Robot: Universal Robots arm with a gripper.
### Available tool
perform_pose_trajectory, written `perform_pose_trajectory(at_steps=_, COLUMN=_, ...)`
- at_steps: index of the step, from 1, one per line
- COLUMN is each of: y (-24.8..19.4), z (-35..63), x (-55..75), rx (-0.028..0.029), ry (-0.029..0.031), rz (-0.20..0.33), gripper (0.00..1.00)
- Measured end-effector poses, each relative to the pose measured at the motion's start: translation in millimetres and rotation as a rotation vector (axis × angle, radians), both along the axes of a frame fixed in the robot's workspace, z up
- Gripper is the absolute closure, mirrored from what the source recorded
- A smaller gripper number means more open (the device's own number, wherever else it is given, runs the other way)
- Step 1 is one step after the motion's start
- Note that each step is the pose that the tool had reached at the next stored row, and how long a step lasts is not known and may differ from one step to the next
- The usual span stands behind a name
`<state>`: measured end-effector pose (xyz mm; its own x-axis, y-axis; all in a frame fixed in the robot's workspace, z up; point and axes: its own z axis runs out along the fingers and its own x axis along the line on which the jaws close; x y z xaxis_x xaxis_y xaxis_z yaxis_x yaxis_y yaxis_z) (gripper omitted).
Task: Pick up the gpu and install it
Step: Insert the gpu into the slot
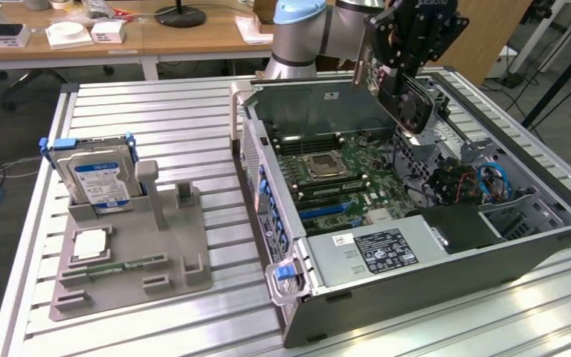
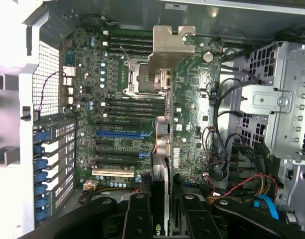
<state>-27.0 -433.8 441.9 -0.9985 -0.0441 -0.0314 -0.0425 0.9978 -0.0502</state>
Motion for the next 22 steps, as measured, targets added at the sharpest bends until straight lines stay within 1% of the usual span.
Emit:
perform_pose_trajectory(at_steps=11, y=0.7, z=-0.1, x=0.0, rx=0.0, ry=-0.0001, rz=0.083, gripper=0.74)
perform_pose_trajectory(at_steps=13, y=1.3, z=0.0, x=-0.2, rx=-0.0004, ry=0.0001, rz=0.091, gripper=0.74)
perform_pose_trajectory(at_steps=22, y=1.5, z=-0.2, x=-0.2, rx=-0.0001, ry=-0.0001, rz=0.132, gripper=0.74)
